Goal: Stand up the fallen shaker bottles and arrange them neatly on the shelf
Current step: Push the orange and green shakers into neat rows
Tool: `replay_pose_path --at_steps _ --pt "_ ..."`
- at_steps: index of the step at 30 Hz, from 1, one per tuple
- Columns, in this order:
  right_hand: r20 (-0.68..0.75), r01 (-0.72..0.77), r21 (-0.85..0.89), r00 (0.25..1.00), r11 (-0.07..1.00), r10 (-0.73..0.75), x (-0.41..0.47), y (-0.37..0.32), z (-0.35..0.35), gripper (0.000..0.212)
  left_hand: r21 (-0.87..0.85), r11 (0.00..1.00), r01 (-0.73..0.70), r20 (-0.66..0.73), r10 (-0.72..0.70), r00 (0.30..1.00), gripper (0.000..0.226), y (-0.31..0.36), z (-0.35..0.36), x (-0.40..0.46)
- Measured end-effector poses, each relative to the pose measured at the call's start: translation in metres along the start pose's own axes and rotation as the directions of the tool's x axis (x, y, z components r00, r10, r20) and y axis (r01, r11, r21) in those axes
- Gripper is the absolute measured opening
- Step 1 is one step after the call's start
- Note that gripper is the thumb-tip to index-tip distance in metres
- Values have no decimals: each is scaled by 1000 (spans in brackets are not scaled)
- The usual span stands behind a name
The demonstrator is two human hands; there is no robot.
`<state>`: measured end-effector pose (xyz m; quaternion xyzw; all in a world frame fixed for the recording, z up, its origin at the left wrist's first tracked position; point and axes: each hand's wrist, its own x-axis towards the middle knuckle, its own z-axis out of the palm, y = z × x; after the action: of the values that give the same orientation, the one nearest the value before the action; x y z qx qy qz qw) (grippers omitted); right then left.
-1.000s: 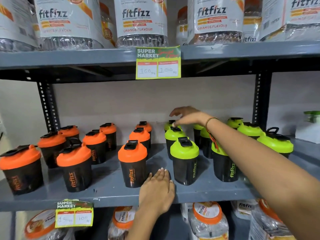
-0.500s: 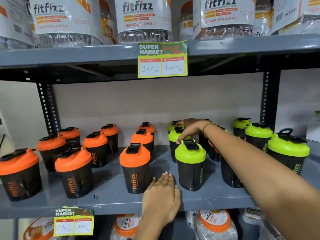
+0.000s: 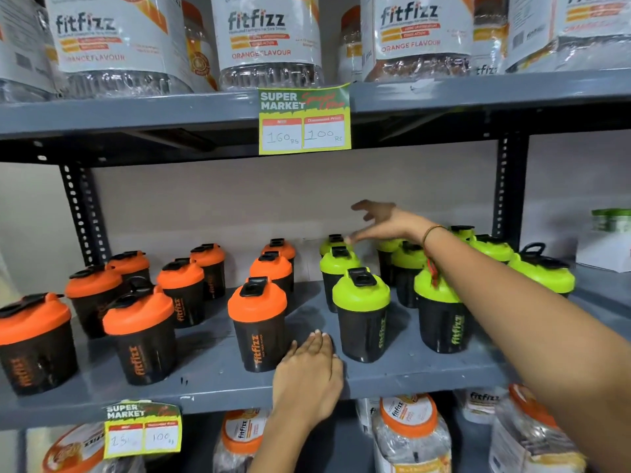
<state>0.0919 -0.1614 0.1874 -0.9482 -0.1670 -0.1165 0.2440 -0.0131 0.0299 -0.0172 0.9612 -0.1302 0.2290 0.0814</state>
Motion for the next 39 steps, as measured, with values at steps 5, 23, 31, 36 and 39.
replay_pose_path --at_steps 5,23,31,36,39 --pt "-453 127 84 888 988 -76 -67 28 -53 47 -308 951 -18 -363 -100 926 62 7 0 -15" --pt "-399 -218 478 809 851 432 -210 221 23 122 -721 630 291 176 -239 955 119 165 7 39" --pt "-366 -270 364 839 892 403 -204 239 19 92 -669 663 336 164 -310 936 85 164 10 57" --pt "-364 -261 382 839 886 404 -207 240 15 84 -630 710 314 107 -321 941 87 170 15 56" --pt "-349 -266 388 844 882 408 -208 241 13 95 -615 725 310 90 -326 941 90 171 16 55"
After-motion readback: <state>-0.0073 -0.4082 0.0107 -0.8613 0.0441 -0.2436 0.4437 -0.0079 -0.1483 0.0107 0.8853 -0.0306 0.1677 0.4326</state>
